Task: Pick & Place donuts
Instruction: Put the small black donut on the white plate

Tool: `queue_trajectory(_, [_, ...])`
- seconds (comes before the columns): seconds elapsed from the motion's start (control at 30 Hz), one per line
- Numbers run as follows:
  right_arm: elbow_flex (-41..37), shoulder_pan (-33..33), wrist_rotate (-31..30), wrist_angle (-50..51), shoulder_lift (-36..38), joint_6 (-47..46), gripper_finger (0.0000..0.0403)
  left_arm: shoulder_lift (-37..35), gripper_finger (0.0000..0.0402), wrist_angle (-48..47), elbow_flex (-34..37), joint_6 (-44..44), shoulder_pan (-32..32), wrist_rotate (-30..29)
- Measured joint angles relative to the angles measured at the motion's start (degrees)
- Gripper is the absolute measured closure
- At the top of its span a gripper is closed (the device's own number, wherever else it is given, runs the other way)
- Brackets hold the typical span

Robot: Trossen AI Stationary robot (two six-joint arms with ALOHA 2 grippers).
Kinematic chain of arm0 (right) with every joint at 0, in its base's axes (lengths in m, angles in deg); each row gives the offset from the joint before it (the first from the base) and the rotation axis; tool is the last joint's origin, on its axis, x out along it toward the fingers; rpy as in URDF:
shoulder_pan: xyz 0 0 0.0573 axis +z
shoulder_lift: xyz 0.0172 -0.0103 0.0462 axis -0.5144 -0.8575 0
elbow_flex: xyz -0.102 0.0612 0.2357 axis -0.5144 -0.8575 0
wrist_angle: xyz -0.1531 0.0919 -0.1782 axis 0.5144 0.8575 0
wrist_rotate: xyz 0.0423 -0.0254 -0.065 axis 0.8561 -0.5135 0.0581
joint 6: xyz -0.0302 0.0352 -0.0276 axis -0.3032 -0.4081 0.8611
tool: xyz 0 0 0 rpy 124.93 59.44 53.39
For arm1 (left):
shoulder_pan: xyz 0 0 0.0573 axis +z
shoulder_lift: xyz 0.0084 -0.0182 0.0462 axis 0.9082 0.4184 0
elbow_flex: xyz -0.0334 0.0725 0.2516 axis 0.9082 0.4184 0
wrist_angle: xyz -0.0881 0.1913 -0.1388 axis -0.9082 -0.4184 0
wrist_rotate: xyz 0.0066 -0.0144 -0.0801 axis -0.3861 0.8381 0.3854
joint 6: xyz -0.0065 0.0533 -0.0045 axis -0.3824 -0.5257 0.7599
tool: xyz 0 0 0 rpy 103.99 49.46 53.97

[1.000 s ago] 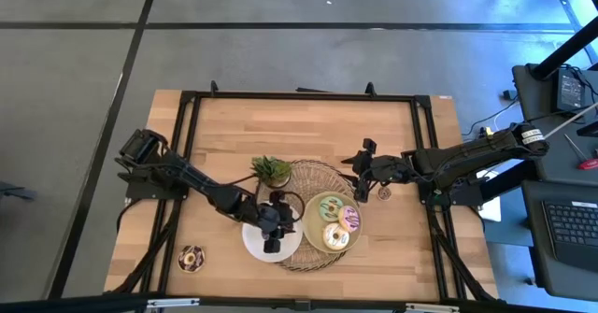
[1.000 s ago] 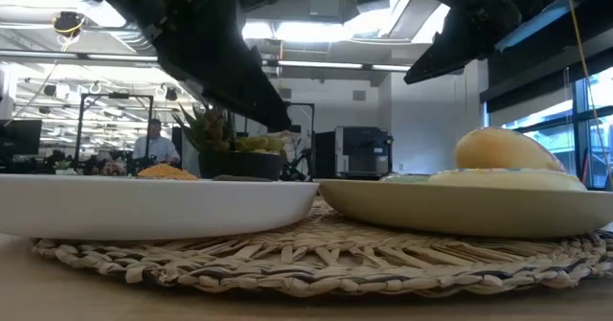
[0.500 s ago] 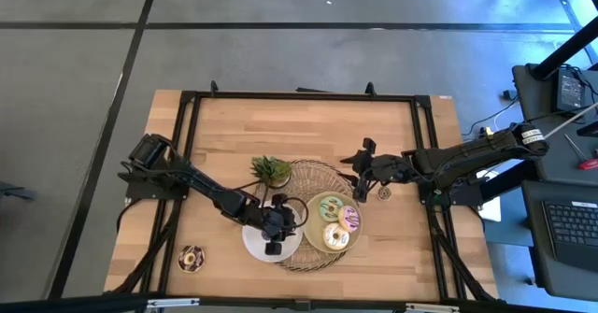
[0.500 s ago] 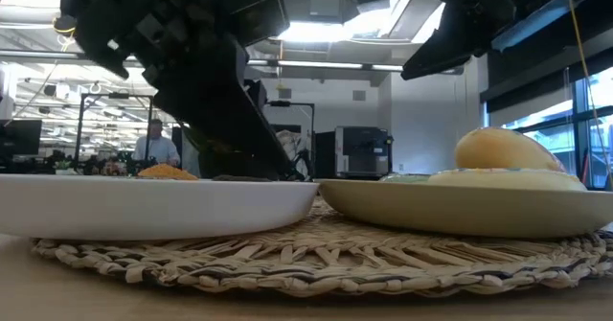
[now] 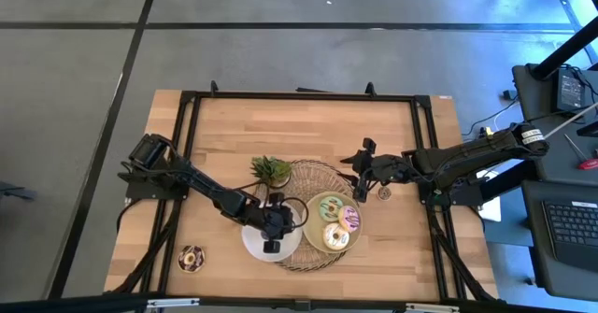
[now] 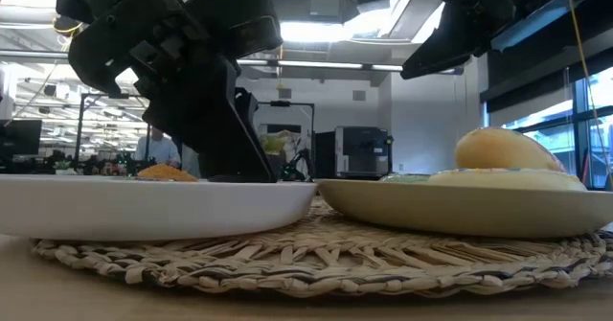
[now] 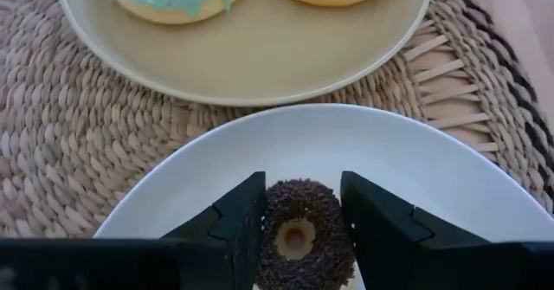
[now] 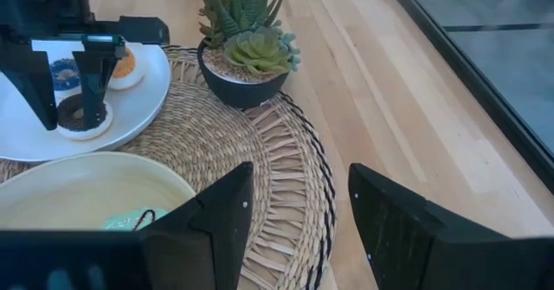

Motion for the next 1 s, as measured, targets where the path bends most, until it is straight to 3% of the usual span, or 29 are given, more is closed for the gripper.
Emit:
queue_trajectory(0.3, [0.0,0.0,0.0,0.1,0.0,0.2,0.0211,-0.1,0.0257,-3.7,-1.1,1.8,0.0,-0.1])
queue_trajectory(0.53, [0.0,0.0,0.0,0.1,0.0,0.2,0.0211,-0.1,0.0254,-18.0,-8.2,1.9,0.0,-2.3])
queue_trajectory(1.0, [0.0,0.0,0.1,2.7,0.0,0.2,0.0211,-0.1,0.0254,-24.3,-9.2,7.9,-0.3,-1.7])
